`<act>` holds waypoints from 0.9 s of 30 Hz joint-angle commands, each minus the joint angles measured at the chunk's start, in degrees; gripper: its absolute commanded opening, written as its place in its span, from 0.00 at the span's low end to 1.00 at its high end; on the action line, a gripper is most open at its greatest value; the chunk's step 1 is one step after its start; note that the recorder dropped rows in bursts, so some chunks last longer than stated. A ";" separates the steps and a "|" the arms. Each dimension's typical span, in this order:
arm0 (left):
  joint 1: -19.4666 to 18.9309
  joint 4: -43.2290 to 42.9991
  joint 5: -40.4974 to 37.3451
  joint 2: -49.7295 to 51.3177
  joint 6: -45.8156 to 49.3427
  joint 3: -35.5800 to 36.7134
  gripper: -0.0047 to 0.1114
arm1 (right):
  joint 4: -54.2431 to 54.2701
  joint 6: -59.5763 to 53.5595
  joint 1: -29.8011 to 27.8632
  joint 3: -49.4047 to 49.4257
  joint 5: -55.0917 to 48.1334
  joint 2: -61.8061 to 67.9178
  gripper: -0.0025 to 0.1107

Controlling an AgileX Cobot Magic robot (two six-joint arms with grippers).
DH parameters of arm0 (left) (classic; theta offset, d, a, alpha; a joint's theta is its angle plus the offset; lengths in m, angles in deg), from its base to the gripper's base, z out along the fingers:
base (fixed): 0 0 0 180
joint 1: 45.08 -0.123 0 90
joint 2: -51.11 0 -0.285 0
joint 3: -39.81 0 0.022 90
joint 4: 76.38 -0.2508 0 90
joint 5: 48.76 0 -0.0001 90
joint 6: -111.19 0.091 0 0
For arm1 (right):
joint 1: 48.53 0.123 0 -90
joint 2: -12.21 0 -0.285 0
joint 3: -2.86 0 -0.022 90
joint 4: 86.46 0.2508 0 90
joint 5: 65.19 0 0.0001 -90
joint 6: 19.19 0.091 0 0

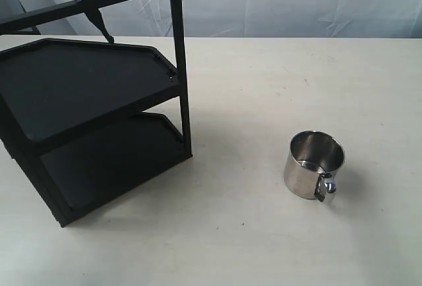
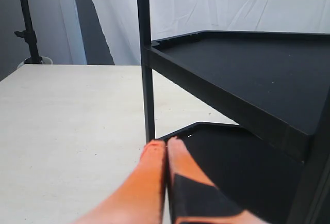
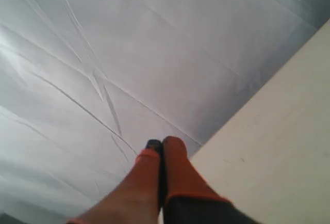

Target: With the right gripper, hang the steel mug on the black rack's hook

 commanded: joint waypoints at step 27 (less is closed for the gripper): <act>0.07 0.00 -0.06 -0.30 -0.10 -0.02 0.05 | 1.83 -56.96 1.59 -53.50 -43.42 85.71 0.50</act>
